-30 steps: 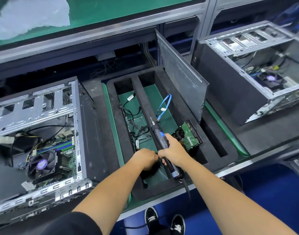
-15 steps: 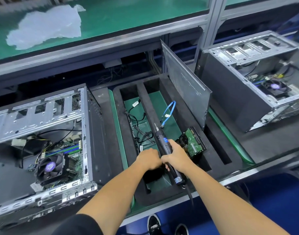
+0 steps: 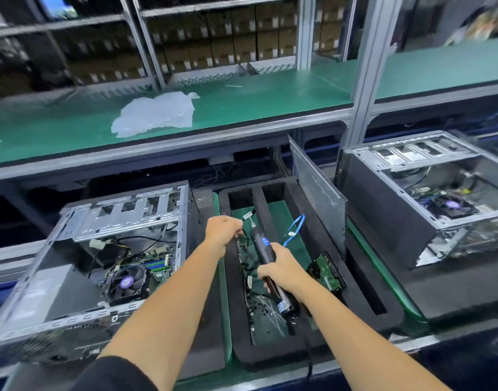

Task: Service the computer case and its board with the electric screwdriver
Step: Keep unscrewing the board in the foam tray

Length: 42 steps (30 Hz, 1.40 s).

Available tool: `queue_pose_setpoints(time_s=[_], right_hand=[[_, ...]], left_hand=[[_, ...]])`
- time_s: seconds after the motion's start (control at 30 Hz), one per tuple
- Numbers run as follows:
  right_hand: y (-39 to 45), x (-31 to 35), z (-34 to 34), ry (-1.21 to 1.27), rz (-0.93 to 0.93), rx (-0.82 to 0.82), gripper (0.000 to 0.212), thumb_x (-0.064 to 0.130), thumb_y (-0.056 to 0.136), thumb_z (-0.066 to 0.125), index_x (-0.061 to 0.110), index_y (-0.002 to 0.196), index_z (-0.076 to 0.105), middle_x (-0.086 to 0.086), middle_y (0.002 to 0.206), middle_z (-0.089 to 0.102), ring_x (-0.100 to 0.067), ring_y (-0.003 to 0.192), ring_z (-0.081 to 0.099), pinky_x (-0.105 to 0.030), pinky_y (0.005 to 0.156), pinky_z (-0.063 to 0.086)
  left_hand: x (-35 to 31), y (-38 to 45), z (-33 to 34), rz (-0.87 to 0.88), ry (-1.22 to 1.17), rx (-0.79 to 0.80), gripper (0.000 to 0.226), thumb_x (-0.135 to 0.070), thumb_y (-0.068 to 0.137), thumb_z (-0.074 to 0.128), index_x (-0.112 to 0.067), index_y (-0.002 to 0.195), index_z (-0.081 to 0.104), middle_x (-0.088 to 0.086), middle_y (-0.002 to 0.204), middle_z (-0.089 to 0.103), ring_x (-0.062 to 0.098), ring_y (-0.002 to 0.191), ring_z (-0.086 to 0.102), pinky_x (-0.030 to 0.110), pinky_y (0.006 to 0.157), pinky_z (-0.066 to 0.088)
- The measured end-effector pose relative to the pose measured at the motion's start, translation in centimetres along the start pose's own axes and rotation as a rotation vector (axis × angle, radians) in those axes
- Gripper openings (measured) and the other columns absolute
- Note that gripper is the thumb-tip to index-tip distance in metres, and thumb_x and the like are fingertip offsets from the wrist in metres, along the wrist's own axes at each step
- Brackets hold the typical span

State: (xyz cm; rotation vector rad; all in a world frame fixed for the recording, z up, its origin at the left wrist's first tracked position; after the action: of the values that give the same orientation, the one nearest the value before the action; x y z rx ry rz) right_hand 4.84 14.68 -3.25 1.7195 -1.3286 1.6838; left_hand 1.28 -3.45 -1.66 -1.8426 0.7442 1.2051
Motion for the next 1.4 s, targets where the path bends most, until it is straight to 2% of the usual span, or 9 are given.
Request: queue_pose_setpoints(time_s=[0.13, 0.27, 0.4, 0.8, 0.9, 1.07, 1.13, 1.33, 1.4], right_hand=[[-1.6, 2.4, 1.0, -0.039, -0.064, 0.041, 0.041, 0.004, 0.073, 0.065, 0.022, 0.107, 0.049, -0.005, 0.088, 0.059, -0.022, 0.063, 0.059, -0.035, 0.062, 0.052], [-3.2, 3.0, 2.4, -0.054, -0.069, 0.084, 0.041, 0.004, 0.07, 0.064, 0.015, 0.107, 0.051, -0.006, 0.078, 0.055, -0.021, 0.05, 0.057, -0.032, 0.053, 0.051], [-4.6, 3.5, 4.0, -0.051, -0.067, 0.115, 0.044, 0.003, 0.071, 0.062, 0.013, 0.112, 0.051, -0.007, 0.071, 0.053, -0.022, 0.047, 0.055, -0.028, 0.047, 0.049], [-9.8, 6.5, 14.0, -0.103, -0.134, 0.083, 0.052, 0.001, 0.076, 0.065, 0.013, 0.124, 0.05, -0.008, 0.074, 0.057, -0.021, 0.052, 0.057, -0.035, 0.055, 0.052], [-11.2, 7.0, 18.0, -0.106, -0.123, 0.084, 0.069, 0.002, 0.079, 0.066, 0.011, 0.142, 0.039, -0.008, 0.093, 0.055, -0.019, 0.057, 0.059, -0.037, 0.061, 0.052], [-13.9, 6.2, 25.2, 0.038, -0.074, 0.134, 0.084, -0.007, 0.085, 0.061, 0.014, 0.155, 0.021, -0.005, 0.058, 0.063, -0.022, 0.049, 0.055, -0.033, 0.051, 0.048], [-14.8, 5.9, 27.3, 0.062, -0.055, 0.136, 0.087, -0.008, 0.084, 0.061, 0.017, 0.156, 0.018, -0.006, 0.059, 0.064, -0.023, 0.05, 0.055, -0.033, 0.05, 0.048], [-16.7, 4.6, 30.4, 0.042, -0.045, 0.161, 0.065, -0.003, 0.075, 0.064, 0.012, 0.134, 0.042, -0.008, 0.061, 0.058, -0.022, 0.049, 0.053, -0.033, 0.05, 0.048], [-17.1, 4.2, 30.6, 0.022, -0.04, 0.168, 0.061, -0.002, 0.074, 0.065, 0.012, 0.13, 0.045, -0.009, 0.063, 0.057, -0.022, 0.049, 0.055, -0.032, 0.05, 0.049]], left_hand=[[-1.2, -1.2, -0.9, 0.0, -0.201, -0.051, 0.015, 0.007, 0.085, 0.053, 0.001, 0.081, 0.066, 0.009, 0.073, 0.064, 0.011, 0.054, 0.055, 0.022, 0.056, 0.048], [-1.4, -2.9, -1.5, -0.02, -0.348, -0.106, 0.018, 0.004, 0.085, 0.049, 0.0, 0.082, 0.067, 0.007, 0.066, 0.064, 0.015, 0.056, 0.059, 0.026, 0.062, 0.049], [-1.0, -4.4, -3.0, -0.064, -0.47, -0.106, 0.017, -0.006, 0.093, 0.047, -0.005, 0.088, 0.064, 0.001, 0.061, 0.063, 0.008, 0.046, 0.06, 0.012, 0.039, 0.042], [1.2, -9.7, -13.1, -0.023, -0.685, -0.033, 0.013, -0.011, 0.091, 0.059, -0.003, 0.083, 0.064, 0.007, 0.07, 0.067, 0.012, 0.054, 0.062, 0.022, 0.052, 0.047], [1.9, -11.9, -17.2, -0.034, -0.737, 0.034, 0.01, -0.011, 0.09, 0.062, -0.001, 0.089, 0.062, 0.007, 0.068, 0.066, 0.016, 0.055, 0.061, 0.027, 0.052, 0.051], [4.6, -14.2, -23.9, -0.019, -0.666, 0.07, 0.012, -0.012, 0.089, 0.065, 0.0, 0.085, 0.065, 0.004, 0.063, 0.067, 0.01, 0.052, 0.064, 0.022, 0.05, 0.053], [5.9, -14.7, -25.6, -0.034, -0.626, 0.061, 0.014, -0.014, 0.09, 0.063, -0.002, 0.082, 0.064, 0.004, 0.064, 0.067, 0.011, 0.055, 0.065, 0.025, 0.056, 0.055], [8.7, -16.3, -28.3, -0.094, -0.5, 0.032, 0.018, -0.015, 0.093, 0.059, -0.01, 0.077, 0.066, 0.001, 0.066, 0.069, 0.009, 0.053, 0.065, 0.017, 0.041, 0.045], [9.5, -16.6, -28.5, -0.108, -0.466, 0.026, 0.013, -0.014, 0.091, 0.061, -0.009, 0.083, 0.07, 0.002, 0.068, 0.07, 0.01, 0.058, 0.064, 0.021, 0.047, 0.047]])
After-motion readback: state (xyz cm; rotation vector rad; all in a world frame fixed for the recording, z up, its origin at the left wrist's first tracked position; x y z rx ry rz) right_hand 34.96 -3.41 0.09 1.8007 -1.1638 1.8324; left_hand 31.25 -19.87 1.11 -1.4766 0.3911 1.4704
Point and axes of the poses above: each hand's wrist, its own y-axis towards the middle knuckle, its own z-axis out of the palm, x = y × z, the point moved 4 cm from there along y, towards the middle knuckle
